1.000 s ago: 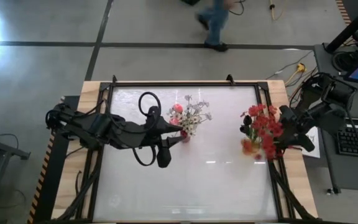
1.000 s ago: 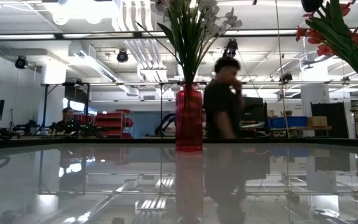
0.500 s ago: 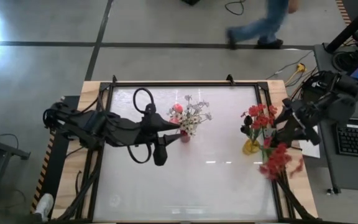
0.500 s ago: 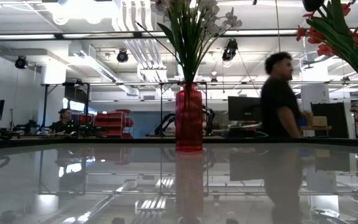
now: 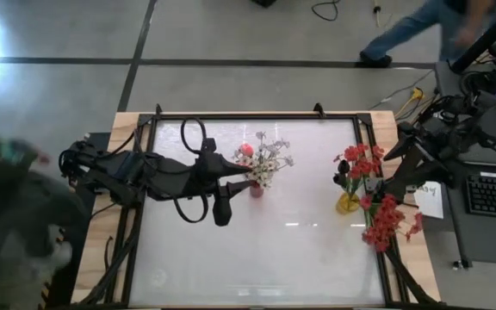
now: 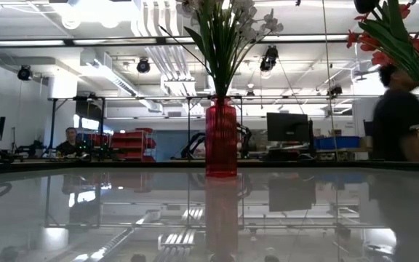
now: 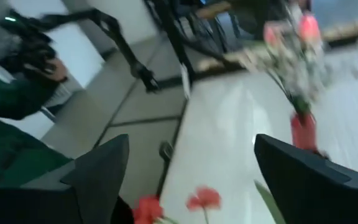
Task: Sort flowers into vase by color
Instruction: Return to Home Position
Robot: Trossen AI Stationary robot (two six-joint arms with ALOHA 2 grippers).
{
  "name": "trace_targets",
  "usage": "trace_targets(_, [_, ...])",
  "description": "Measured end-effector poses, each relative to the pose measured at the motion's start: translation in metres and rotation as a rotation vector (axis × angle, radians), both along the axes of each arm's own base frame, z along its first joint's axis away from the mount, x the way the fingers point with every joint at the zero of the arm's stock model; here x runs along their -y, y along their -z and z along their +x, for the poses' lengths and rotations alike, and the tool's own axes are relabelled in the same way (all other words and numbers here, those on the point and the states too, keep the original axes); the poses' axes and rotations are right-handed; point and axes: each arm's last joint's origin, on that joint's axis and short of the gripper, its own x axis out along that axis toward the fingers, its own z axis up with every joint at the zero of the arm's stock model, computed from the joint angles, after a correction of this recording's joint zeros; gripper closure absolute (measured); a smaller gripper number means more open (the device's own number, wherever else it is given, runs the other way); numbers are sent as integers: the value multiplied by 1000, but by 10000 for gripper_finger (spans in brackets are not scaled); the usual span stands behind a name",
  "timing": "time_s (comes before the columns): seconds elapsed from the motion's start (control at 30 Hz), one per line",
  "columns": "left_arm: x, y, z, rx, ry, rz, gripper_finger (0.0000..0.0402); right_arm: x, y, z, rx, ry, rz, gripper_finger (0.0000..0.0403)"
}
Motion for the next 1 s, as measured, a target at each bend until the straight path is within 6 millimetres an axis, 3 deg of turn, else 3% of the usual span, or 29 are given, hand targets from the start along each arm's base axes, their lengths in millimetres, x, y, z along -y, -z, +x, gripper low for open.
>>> trace_targets(0.3, [-28, -11, 14, 101, 102, 14, 279, -6, -12, 3, 164, -68, -41, 193])
trace_targets(0.53, [-57, -8, 29, 121, 136, 8, 291, -16, -15, 2, 245, -286, -4, 308])
trace_targets(0.7, [-63, -6, 25, 102, 126, 29, 300, -2, -10, -10, 307, -413, 93, 382])
trace_targets(0.83, [-64, -13, 15, 127, 121, 30, 307, 23, 4, -25, 415, -401, 164, 390])
trace_targets(1.0, [-64, -11, 11, 95, 117, 14, 316, 47, 39, -39, 512, -390, 276, 390])
